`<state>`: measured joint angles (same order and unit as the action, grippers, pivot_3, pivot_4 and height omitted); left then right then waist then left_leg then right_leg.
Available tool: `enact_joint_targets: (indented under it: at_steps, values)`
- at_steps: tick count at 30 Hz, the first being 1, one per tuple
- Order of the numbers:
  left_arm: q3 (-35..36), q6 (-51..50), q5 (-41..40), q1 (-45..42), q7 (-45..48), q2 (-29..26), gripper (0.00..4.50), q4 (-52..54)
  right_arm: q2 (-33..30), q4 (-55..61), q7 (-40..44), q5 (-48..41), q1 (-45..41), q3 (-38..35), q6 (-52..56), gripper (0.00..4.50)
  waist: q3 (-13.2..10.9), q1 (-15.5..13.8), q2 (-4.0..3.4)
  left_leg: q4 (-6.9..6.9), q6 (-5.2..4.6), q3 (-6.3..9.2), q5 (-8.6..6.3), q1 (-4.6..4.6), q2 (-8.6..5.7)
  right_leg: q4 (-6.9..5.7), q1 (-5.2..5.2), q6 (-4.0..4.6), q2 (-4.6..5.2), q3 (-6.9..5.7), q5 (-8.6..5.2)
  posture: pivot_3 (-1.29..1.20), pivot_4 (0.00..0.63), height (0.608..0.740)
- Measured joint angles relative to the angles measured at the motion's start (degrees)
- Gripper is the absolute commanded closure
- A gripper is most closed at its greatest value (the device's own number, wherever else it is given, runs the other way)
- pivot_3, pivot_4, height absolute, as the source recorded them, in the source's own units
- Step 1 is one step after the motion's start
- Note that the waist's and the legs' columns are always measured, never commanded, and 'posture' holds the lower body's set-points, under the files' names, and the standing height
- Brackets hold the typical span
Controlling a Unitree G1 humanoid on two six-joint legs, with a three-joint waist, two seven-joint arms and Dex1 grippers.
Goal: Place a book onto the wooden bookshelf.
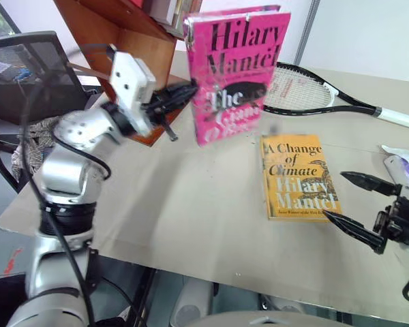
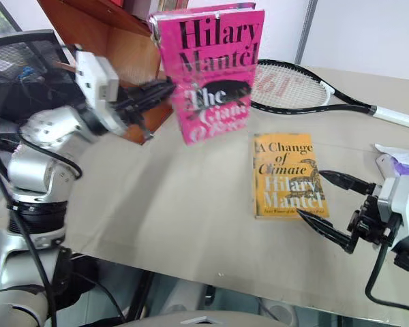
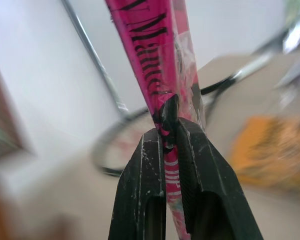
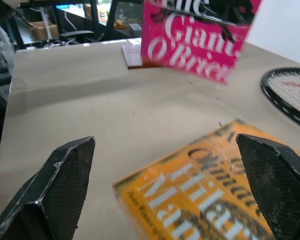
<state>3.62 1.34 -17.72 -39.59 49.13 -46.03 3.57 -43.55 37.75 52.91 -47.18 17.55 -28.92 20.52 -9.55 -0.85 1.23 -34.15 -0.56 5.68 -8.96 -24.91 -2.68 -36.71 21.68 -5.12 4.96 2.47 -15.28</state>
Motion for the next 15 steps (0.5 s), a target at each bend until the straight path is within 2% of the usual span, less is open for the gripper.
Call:
enact_joint_targets:
  at_steps: [2, 3, 7, 15]
  values:
    - [-0.7, 20.6, 10.8, -3.3, 1.0, -6.0, 4.44, -7.3, -0.6, -0.6, -1.0, 0.0, -3.5, 1.8, 1.0, 0.00, -0.1, 0.0, 0.02, 0.03, 0.00, -0.02, 0.00, -0.01, -0.01, 0.06, 0.02, 0.00, 0.02, 0.02, 0.01, 0.00, 0.150, 0.740]
    - [-0.6, 27.4, 13.5, -4.6, 1.1, -8.0, 4.44, -10.7, -0.6, -0.6, -1.4, 0.0, -4.8, 2.4, 1.5, 0.00, -0.1, 0.0, 0.00, 0.04, -0.01, 0.02, -0.01, 0.02, -0.01, 0.05, 0.01, 0.00, 0.04, 0.08, 0.01, 0.00, 0.150, 0.740]
    - [-0.4, 46.0, 16.5, -9.7, 4.5, -15.4, 4.44, -24.1, -0.7, -1.1, -2.8, 0.6, -9.1, 5.5, 2.4, 0.00, -0.1, 0.1, -0.01, 0.04, -0.07, 0.07, -0.03, -0.01, -0.01, 0.04, 0.05, -0.03, 0.01, 0.03, 0.01, 0.00, 0.150, 0.740]
    - [-4.2, 58.4, 18.5, -21.1, 12.5, -24.3, 4.44, -42.7, -0.7, -3.0, -5.5, 1.1, -18.0, 10.2, 4.5, 0.00, -0.4, 0.8, 0.07, -0.06, -0.08, -0.09, -0.02, 0.01, 0.00, -0.14, 0.00, -0.30, -0.20, -0.16, 0.13, 0.00, 0.150, 0.740]
